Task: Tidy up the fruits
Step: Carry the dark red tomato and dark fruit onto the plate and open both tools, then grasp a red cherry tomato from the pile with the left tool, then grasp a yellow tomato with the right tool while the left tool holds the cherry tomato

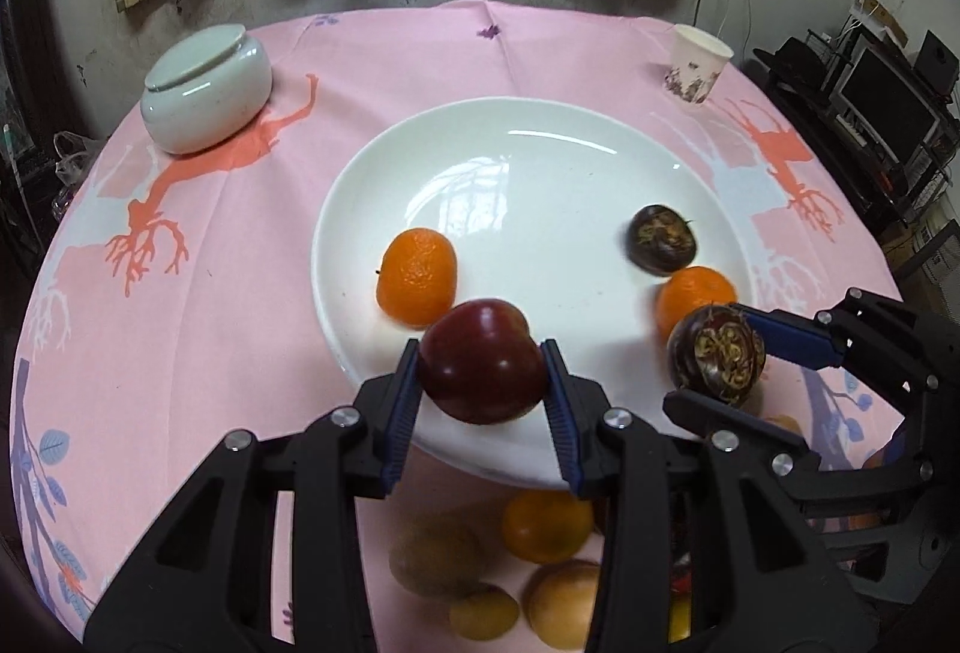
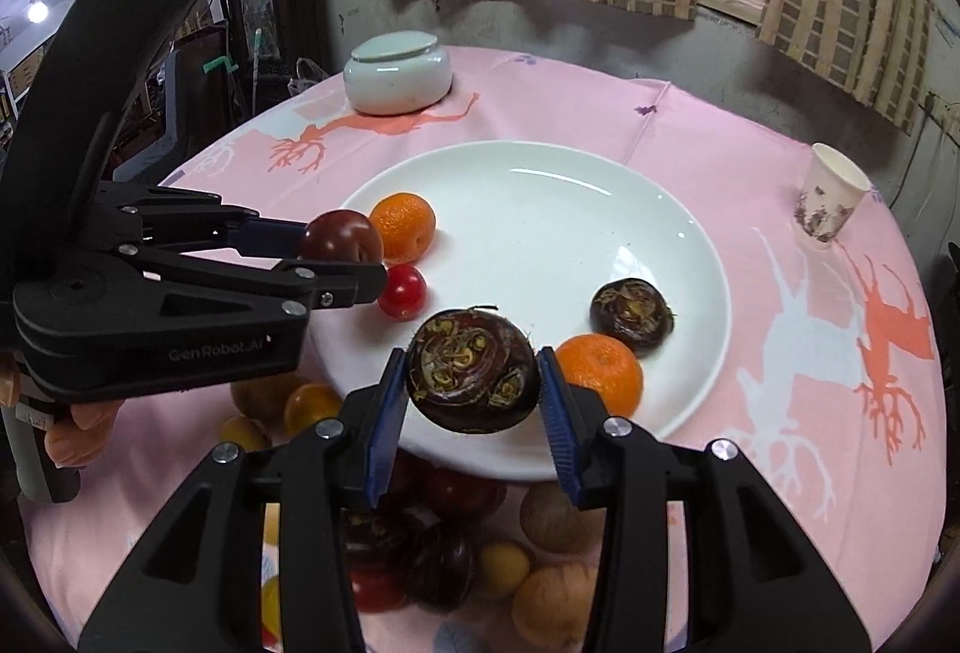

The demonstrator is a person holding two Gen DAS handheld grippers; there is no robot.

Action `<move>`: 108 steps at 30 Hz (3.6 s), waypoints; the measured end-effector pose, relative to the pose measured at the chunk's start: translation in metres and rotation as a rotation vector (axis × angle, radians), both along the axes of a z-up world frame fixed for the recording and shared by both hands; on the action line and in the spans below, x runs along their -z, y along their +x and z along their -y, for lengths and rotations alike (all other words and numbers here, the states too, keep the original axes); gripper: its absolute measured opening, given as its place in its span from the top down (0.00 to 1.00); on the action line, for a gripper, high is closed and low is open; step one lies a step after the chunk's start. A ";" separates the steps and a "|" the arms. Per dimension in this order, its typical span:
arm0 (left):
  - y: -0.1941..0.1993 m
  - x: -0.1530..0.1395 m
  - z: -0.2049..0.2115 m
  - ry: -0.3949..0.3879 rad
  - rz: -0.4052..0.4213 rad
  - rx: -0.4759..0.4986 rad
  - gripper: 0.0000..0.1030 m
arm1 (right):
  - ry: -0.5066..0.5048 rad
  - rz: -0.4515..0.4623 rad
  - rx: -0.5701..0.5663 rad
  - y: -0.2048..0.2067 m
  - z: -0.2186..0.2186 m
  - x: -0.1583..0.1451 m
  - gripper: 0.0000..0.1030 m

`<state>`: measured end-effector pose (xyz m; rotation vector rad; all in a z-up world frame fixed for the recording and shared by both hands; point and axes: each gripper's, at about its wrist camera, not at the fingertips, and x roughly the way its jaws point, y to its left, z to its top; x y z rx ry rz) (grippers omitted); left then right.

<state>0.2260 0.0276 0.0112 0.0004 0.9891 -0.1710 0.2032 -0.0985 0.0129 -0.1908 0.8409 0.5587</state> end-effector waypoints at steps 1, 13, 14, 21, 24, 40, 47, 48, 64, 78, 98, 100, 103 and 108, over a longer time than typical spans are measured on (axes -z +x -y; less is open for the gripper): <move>0.003 0.003 -0.001 -0.002 -0.007 -0.005 0.62 | -0.002 -0.006 -0.002 0.003 -0.002 0.003 0.58; -0.002 -0.010 -0.005 0.014 0.047 -0.028 0.35 | 0.007 -0.010 0.021 -0.002 -0.002 0.002 0.44; -0.006 -0.015 -0.005 0.017 0.055 -0.027 0.35 | 0.010 -0.005 0.018 -0.006 0.000 -0.001 0.44; -0.041 -0.035 -0.009 0.005 0.083 -0.022 0.32 | 0.060 -0.001 0.065 -0.038 0.037 -0.018 0.39; -0.061 -0.034 -0.006 0.011 0.080 0.000 0.32 | 0.096 -0.006 0.103 -0.055 0.056 -0.021 0.39; -0.158 0.009 0.017 0.037 0.020 0.088 0.28 | 0.191 -0.049 0.174 -0.114 0.095 -0.001 0.39; -0.175 0.022 0.033 0.046 -0.003 0.124 0.27 | 0.224 -0.077 0.192 -0.113 0.101 0.010 0.39; -0.176 0.024 0.035 0.037 -0.007 0.126 0.27 | 0.231 -0.074 0.185 -0.114 0.101 0.010 0.39; -0.179 0.040 0.066 -0.040 -0.082 0.241 0.68 | 0.225 -0.072 0.171 -0.115 0.100 0.012 0.39; -0.179 0.021 0.026 -0.032 -0.025 0.159 0.71 | 0.148 -0.083 0.063 -0.129 0.070 0.016 0.39; -0.182 0.030 -0.031 0.002 -0.020 0.082 0.71 | -0.027 -0.137 0.018 -0.123 -0.025 0.044 0.56; -0.181 0.031 -0.031 0.002 -0.024 0.078 0.71 | -0.031 -0.131 0.044 -0.120 -0.025 0.046 0.62; -0.181 0.031 -0.031 0.014 -0.020 0.072 0.71 | -0.025 -0.119 0.039 -0.125 -0.022 0.044 0.63; -0.178 0.028 -0.030 0.010 -0.014 0.066 0.71 | -0.002 -0.085 0.023 -0.135 -0.007 0.028 0.63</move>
